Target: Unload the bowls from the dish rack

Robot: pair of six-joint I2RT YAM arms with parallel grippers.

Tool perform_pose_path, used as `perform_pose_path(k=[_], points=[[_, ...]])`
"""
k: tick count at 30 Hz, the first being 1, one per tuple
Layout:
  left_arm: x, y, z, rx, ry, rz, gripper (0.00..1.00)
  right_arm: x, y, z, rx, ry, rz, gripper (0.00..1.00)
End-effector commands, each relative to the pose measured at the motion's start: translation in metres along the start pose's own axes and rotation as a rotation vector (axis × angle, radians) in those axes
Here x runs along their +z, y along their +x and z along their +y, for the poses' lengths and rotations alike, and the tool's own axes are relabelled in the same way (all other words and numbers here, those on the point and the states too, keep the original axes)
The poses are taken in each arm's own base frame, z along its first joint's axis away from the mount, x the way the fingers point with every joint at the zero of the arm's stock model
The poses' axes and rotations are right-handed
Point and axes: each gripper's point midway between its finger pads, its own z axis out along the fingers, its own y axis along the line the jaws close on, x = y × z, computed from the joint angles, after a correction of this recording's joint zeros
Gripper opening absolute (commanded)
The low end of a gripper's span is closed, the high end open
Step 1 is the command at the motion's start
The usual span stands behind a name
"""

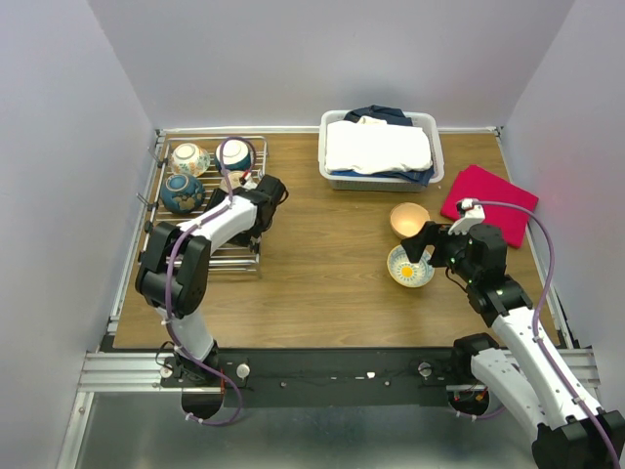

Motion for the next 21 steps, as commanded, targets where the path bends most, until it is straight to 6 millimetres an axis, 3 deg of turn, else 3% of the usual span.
perform_pose_path(k=[1,9,21], points=[[-0.013,-0.022,0.014,-0.175,0.06,-0.051,0.99,0.002,0.003,0.002,-0.016,-0.015,0.006,1.0],[-0.007,-0.027,0.018,-0.247,0.04,-0.002,0.99,0.001,0.003,0.002,-0.018,-0.014,0.006,1.0],[0.024,-0.014,0.0,-0.195,-0.017,0.092,0.99,0.002,0.004,0.001,-0.017,-0.011,0.009,1.0]])
